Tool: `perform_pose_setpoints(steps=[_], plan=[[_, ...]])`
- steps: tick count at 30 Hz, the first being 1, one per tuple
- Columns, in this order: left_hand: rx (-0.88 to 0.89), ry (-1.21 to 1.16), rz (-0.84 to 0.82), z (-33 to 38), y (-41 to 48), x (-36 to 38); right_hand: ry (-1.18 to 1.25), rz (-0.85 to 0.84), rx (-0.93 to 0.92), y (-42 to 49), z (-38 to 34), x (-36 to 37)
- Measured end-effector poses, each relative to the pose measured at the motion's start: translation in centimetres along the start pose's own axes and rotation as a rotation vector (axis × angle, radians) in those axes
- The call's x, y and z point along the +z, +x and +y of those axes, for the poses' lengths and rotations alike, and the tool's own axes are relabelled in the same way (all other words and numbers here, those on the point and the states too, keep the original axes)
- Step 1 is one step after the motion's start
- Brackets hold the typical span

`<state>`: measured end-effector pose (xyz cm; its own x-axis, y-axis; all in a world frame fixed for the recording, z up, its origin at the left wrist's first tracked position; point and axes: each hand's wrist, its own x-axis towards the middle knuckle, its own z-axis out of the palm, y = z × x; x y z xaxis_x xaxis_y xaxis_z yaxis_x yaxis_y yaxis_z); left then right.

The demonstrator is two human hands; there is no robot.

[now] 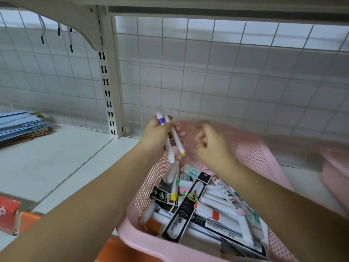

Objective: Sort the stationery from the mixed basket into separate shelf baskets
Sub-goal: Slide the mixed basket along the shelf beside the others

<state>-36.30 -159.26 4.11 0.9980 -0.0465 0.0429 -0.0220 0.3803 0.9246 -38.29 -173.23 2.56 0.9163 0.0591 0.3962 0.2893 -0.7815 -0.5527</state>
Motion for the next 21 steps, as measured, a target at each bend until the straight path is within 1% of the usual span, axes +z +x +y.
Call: perform_pose_setpoints(steps=[2,4,5,7,11,14,16,18,21], plan=[[0.019,-0.111,0.109,0.0,0.5,-0.2,-0.004,-0.217,0.031,-0.7,-0.1,1.1],[0.032,-0.131,0.161,-0.1,0.7,-0.3,0.023,-0.438,0.038,-1.4,-0.8,2.2],[0.040,-0.122,0.171,-0.2,0.7,-0.2,0.030,-0.515,0.047,-1.7,-1.2,2.7],[0.048,-0.084,0.168,-0.4,0.7,-0.1,0.017,-0.574,0.082,-1.6,-1.3,3.4],[0.059,0.031,0.085,-0.5,0.4,0.1,-0.025,-0.550,0.145,-1.0,-0.8,3.3],[0.076,0.138,0.032,-0.5,0.2,0.2,0.090,-0.489,0.255,-0.7,-0.8,2.7],[0.092,0.202,0.025,-0.5,0.3,0.3,0.140,-0.382,0.297,-0.3,-0.9,2.1],[0.084,0.216,0.030,-0.5,0.3,0.3,0.172,-0.240,0.298,0.2,-0.7,1.6],[0.039,0.135,0.025,-0.3,0.3,0.0,0.312,-0.076,0.248,0.3,-0.8,1.0]])
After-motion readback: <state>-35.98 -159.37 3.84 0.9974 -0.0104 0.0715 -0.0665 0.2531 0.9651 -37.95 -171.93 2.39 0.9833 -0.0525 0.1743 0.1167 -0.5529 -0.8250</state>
